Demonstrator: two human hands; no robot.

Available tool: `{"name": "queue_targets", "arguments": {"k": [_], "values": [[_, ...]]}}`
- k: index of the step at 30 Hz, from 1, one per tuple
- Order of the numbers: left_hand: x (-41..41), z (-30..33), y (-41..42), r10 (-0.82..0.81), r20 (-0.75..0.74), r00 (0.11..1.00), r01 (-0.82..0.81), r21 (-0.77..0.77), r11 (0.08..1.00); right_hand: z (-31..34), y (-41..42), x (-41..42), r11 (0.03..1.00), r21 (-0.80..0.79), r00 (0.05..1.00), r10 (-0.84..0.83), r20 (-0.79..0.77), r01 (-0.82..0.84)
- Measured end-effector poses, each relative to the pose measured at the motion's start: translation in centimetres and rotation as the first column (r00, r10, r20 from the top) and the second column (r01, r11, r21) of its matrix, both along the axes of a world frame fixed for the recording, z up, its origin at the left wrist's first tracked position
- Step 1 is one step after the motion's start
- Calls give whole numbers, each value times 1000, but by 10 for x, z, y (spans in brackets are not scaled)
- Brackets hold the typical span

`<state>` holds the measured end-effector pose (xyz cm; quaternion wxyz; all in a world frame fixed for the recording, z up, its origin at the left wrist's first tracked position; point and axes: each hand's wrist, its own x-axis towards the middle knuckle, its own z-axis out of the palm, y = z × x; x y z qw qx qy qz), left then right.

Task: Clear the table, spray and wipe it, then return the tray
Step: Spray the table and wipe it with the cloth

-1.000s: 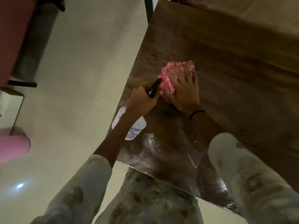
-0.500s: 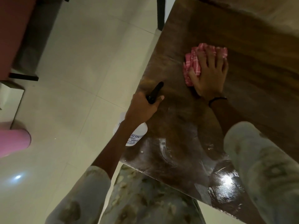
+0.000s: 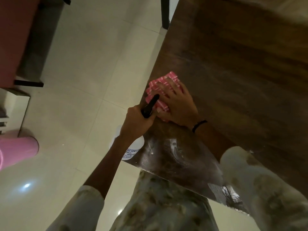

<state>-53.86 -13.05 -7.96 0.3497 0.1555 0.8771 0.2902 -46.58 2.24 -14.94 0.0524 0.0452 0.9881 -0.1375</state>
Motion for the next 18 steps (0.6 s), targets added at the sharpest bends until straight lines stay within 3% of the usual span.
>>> {"name": "queue_targets", "arguments": {"k": [2, 4, 7, 10, 13, 18], "values": [[5, -3, -1, -18, -16, 1000, 18, -4, 1000, 0, 25, 14, 999, -3, 998, -48, 30, 48], [10, -5, -5, -35, -35, 999, 35, -2, 999, 0, 49, 25, 976, 26, 975, -216, 51, 215], [14, -4, -11, -28, -45, 999, 29, 22, 999, -1, 61, 38, 878, 79, 877, -477, 54, 472], [19, -2, -21, -20, -50, 999, 23, 48, 999, 4, 29, 43, 772, 91, 771, -635, 55, 629], [28, 1, -33, -14, -46, 999, 16, 56, 998, 7, -21, 50, 830, 74, 821, -557, 126, 552], [50, 6, -52, -40, -15, 999, 41, 56, 998, 5, -52, 80, 986, 23, 979, -166, 122, 164]]}}
